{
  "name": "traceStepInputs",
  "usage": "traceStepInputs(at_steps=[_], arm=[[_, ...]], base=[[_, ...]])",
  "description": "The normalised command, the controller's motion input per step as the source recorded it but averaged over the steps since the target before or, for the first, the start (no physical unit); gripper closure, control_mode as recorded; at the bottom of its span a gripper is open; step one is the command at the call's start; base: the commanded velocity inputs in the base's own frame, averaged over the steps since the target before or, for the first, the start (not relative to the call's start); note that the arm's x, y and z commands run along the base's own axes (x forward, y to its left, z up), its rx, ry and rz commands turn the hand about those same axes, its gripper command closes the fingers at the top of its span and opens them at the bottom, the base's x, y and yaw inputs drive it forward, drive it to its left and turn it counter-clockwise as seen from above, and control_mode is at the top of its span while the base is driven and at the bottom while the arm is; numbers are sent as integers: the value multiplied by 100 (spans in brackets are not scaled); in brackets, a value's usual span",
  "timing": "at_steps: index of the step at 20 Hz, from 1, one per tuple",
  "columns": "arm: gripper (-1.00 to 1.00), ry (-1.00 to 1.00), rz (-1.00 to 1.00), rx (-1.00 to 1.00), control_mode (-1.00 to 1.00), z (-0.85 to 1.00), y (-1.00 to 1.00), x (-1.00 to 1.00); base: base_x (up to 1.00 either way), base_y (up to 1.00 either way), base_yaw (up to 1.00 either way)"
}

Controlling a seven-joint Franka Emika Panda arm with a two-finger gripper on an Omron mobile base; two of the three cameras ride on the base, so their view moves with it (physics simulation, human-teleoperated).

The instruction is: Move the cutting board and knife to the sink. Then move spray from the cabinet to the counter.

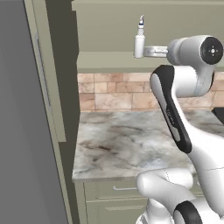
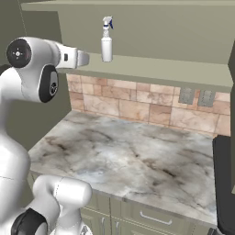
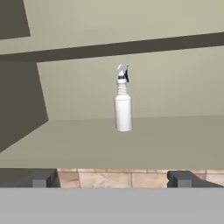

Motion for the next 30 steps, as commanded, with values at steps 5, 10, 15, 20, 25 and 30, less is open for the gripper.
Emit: traceStepInputs(at_steps=[5, 10, 15, 20, 25, 30], arm=[[-100, 0, 0, 0, -100, 0, -12, 14], [-100, 0, 0, -1, -100, 0, -15, 15], [-100, 0, -4, -3, -100, -2, -11, 17], [-100, 0, -5, -5, -100, -1, -5, 19], [-100, 0, -4, -2, -100, -4, 0, 14], [-100, 0, -1, 0, -100, -7, 0, 15]], base=[[0, 0, 0], [0, 0, 0], [0, 0, 0], [0, 0, 0], [0, 0, 0], [0, 0, 0]])
